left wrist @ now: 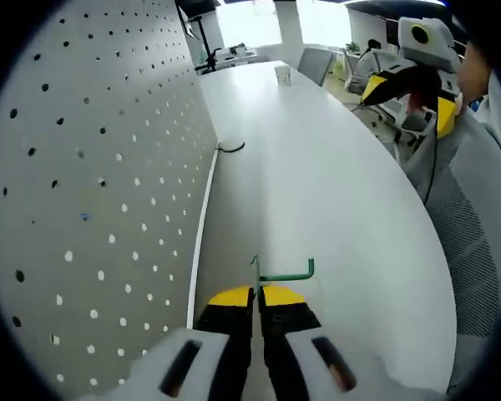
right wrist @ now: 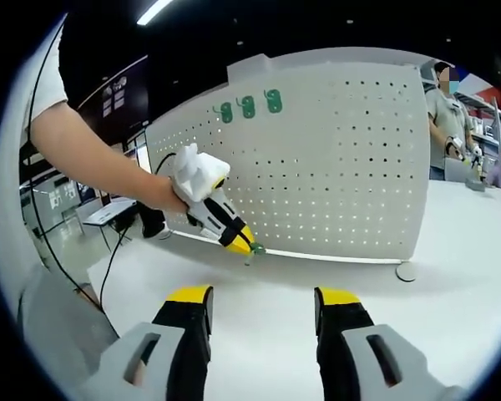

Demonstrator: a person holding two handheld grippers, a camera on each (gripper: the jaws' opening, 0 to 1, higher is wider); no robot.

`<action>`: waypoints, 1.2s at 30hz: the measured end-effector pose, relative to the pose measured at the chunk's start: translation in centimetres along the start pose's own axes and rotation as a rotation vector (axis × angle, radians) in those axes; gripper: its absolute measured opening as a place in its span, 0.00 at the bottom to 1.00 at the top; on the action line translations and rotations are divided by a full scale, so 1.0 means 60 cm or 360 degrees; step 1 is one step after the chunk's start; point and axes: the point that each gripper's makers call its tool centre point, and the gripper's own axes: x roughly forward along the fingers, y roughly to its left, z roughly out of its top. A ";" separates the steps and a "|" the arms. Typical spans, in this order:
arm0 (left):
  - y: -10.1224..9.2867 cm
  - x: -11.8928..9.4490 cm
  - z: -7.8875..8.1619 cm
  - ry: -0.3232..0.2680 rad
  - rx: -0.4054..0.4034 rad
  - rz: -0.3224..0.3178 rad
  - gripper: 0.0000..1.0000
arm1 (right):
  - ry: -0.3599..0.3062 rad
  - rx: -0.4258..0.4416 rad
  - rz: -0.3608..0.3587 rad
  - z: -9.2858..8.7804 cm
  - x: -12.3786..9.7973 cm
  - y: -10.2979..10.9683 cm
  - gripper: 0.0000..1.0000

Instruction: Insert the hook assembly into the mounting plate slot until the hook locks in place.

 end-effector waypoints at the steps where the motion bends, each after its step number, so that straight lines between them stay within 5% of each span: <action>1: 0.000 -0.003 0.003 -0.0016 -0.0010 0.0006 0.02 | -0.0003 -0.0001 -0.0001 0.001 -0.001 0.000 0.48; 18: -0.010 -0.039 0.033 -0.0230 -0.0071 0.0125 0.02 | -0.0055 -0.0009 0.0004 0.012 -0.004 0.002 0.47; 36: -0.020 -0.090 0.098 -0.0536 -0.0209 0.0265 0.02 | -0.0092 0.0010 0.0019 0.022 -0.006 0.005 0.47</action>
